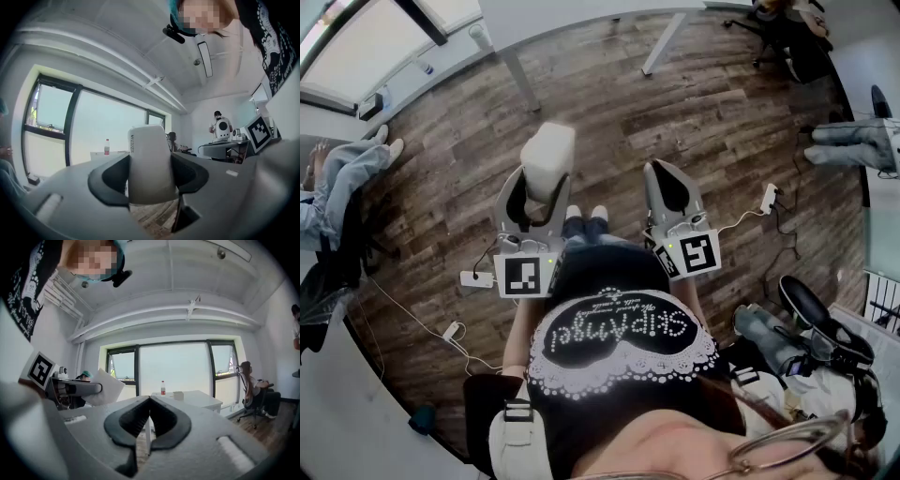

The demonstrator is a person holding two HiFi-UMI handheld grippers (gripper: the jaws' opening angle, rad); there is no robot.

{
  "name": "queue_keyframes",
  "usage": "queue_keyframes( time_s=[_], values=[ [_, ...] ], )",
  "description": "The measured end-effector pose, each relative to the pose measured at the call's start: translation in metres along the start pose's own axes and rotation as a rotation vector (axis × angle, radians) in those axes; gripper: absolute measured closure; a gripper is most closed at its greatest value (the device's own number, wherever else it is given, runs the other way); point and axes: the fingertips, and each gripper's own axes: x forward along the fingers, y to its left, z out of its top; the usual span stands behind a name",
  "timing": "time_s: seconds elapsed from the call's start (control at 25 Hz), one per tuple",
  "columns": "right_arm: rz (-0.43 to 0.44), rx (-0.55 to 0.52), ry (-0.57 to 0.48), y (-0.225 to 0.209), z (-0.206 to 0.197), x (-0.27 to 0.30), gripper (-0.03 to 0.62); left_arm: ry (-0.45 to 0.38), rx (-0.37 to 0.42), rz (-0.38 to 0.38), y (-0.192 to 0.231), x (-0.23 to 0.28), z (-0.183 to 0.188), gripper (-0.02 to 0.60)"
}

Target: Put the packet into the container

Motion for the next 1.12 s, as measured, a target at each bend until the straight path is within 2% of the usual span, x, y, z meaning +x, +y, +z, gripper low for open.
queue_keyframes(
  time_s=[0.68,0.92,1.04,1.12],
  values=[
    [-0.003,0.02,0.027,-0.019,-0.008,0.004,0.592,-0.01,-0.015,0.0,-0.003,0.021,0.002,0.319],
    [0.039,0.087,-0.031,-0.035,-0.005,0.002,0.586,0.011,-0.023,-0.008,-0.011,0.027,-0.008,0.319],
    [0.079,0.142,-0.041,-0.039,-0.007,0.004,0.586,0.042,-0.049,0.017,-0.005,0.03,-0.017,0.319],
    [0.111,0.13,-0.021,-0.039,-0.01,0.011,0.585,0.049,-0.063,0.032,0.001,0.037,-0.018,0.319]
  ],
)
